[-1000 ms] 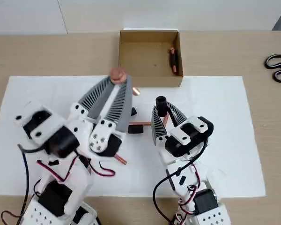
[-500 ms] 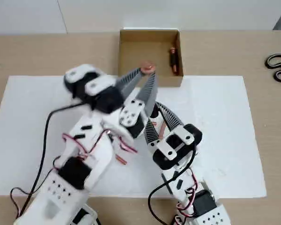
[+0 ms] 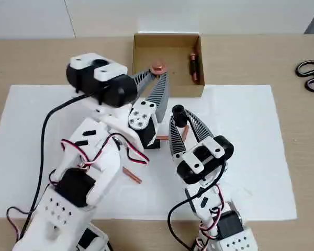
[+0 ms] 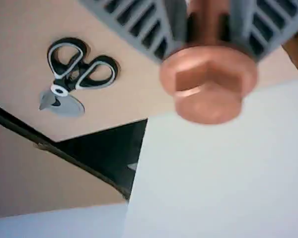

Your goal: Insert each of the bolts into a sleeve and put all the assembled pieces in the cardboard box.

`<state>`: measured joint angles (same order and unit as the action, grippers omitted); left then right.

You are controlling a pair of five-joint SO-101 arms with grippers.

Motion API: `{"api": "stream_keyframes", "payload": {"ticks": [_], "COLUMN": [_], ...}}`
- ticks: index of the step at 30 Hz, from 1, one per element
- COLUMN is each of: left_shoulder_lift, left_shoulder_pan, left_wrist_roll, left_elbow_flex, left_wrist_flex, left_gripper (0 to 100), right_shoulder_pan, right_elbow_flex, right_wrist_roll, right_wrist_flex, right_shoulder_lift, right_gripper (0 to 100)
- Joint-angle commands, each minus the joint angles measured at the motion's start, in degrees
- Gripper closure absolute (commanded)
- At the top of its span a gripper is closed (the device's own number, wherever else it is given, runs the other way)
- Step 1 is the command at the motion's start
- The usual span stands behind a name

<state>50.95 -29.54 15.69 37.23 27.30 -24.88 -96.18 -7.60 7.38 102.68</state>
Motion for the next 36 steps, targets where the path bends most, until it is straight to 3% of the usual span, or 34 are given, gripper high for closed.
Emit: {"api": "stream_keyframes", "payload": {"ticks": [1, 9, 16, 36], "left_shoulder_lift": [0.0, 0.4, 0.5, 0.1], "left_shoulder_pan": [0.3, -0.4, -4.0, -4.7], "left_wrist_roll": [2.8, 3.3, 3.3, 3.3], "left_elbow_flex": [-1.6, -1.2, -2.2, 1.3], "left_wrist_flex": [-1.8, -4.0, -3.9, -4.9], "left_gripper": [99, 99, 99, 99], "right_shoulder_pan": [-0.5, -0.6, -0.4, -0.6], "right_elbow_flex": [-0.3, -0.3, -0.3, -0.3], "right_wrist_roll": [0.0, 0.0, 5.8, 5.6], "right_wrist_flex": [-3.6, -6.5, -6.5, -6.5], "right_shoulder_lift": [1.3, 1.2, 1.0, 1.2], "right_gripper": [99.4, 99.4, 99.4, 99.4]}}
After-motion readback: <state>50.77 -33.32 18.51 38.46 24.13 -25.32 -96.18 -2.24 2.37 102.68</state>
